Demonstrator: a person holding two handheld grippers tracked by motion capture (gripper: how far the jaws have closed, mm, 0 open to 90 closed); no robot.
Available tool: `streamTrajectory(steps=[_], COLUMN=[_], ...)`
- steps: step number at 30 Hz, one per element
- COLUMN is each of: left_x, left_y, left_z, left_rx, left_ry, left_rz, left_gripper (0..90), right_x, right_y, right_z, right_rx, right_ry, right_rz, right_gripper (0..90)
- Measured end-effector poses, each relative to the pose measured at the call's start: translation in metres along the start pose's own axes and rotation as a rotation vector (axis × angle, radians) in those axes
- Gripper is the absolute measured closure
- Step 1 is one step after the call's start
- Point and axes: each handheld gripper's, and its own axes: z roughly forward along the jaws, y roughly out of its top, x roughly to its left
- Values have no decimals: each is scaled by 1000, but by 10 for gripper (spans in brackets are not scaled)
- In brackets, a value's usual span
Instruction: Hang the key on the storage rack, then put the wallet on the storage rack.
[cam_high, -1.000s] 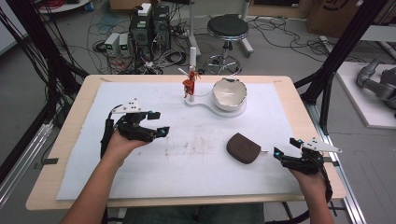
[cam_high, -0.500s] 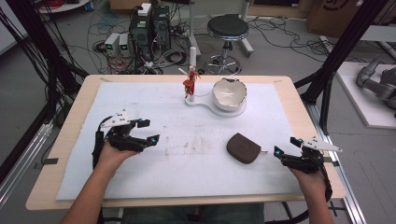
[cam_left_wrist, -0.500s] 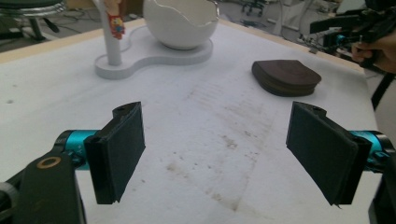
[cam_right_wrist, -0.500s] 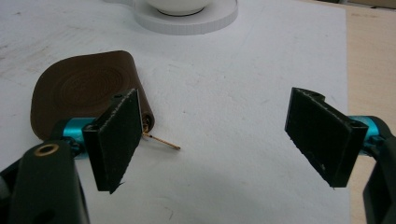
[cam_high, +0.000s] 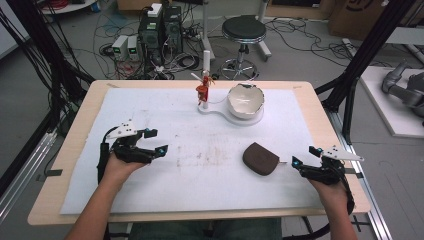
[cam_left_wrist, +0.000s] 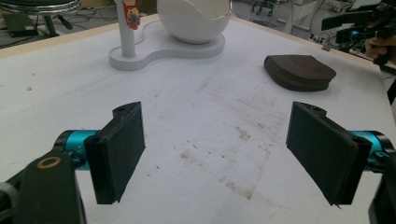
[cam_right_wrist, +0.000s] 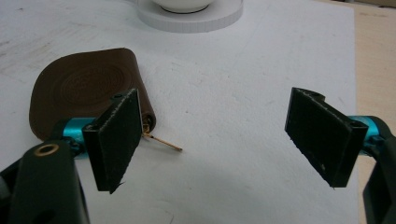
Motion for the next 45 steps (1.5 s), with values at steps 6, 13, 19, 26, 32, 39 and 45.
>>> streamTrajectory(steps=[6,13,19,26,32,39,45], left_x=[2,1,-1,-2,-1,-2,-3], left_y=[-1,-3,-6,-11,-14,-14,-14], left_z=[1,0,-4,-11,-15,-13,-12], left_rx=[2,23,22,33,32,44,48], left_ry=[-13,-23,-15,0,6,-2,-5], left_rz=[-6,-3,-5,-14,-25,-19,-16], left_gripper=[195,195,195,195,195,194,195], right_x=[1,2,3,5,7,7,9], right_y=[1,2,5,9,10,5,3], right_z=[0,4,12,24,31,34,39], right_rx=[-3,3,10,29,69,108,154], right_ry=[3,14,37,62,81,109,130], right_rz=[-6,-8,-31,-51,-82,-93,-128], right_gripper=[192,192,192,192,192,192,196])
